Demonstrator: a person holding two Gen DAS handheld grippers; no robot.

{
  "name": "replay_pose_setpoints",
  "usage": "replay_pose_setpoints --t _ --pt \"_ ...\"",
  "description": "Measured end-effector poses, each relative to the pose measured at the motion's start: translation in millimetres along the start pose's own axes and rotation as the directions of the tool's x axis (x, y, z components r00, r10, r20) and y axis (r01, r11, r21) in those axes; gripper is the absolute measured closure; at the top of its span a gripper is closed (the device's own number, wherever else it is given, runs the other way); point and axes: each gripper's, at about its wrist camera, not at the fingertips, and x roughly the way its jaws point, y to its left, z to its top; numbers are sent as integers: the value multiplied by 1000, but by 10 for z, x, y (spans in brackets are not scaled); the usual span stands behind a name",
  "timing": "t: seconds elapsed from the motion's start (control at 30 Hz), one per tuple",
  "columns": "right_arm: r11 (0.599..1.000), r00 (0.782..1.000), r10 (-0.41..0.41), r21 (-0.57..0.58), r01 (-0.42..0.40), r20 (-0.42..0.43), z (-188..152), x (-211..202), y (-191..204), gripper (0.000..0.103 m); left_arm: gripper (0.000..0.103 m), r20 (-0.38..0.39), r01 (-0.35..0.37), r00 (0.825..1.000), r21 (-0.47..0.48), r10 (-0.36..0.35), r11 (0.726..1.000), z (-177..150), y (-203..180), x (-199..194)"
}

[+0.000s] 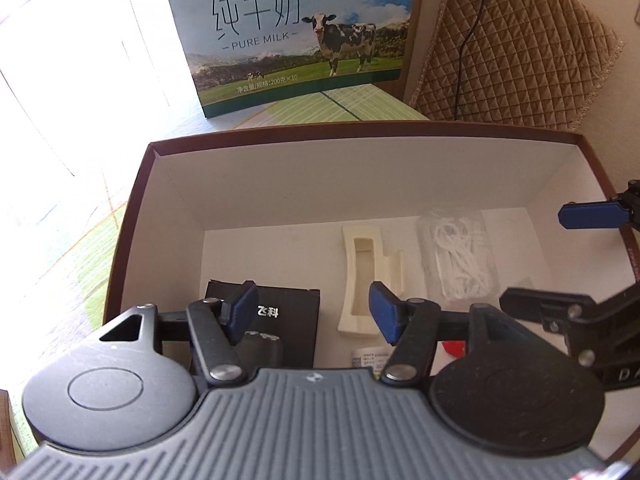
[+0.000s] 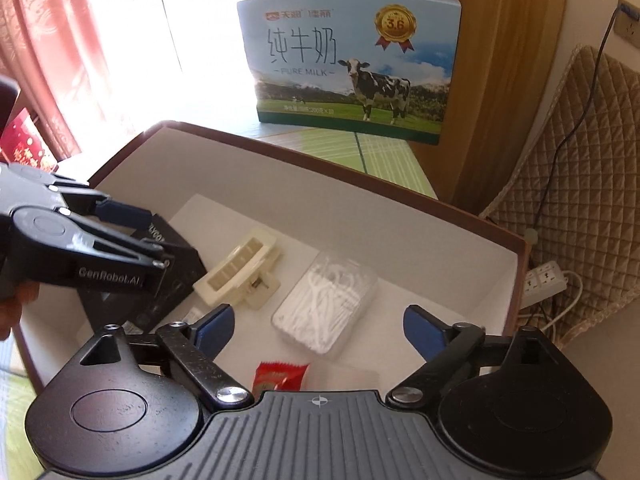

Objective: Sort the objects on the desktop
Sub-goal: 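Lower both tools into the brown box and open them to release, then withdraw both tools from the brown box back over the remaining items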

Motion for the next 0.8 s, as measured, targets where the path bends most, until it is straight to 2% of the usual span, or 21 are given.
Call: replay_pose_setpoints --t 0.4,0.8 --pt "1000 1000 -4 22 4 26 -174 -442 131 5 31 41 -12 999 25 11 1000 -118 -146 -383" --pt "998 998 -10 62 6 68 -297 -830 204 2 26 79 -16 997 16 15 1000 -270 -295 -825"
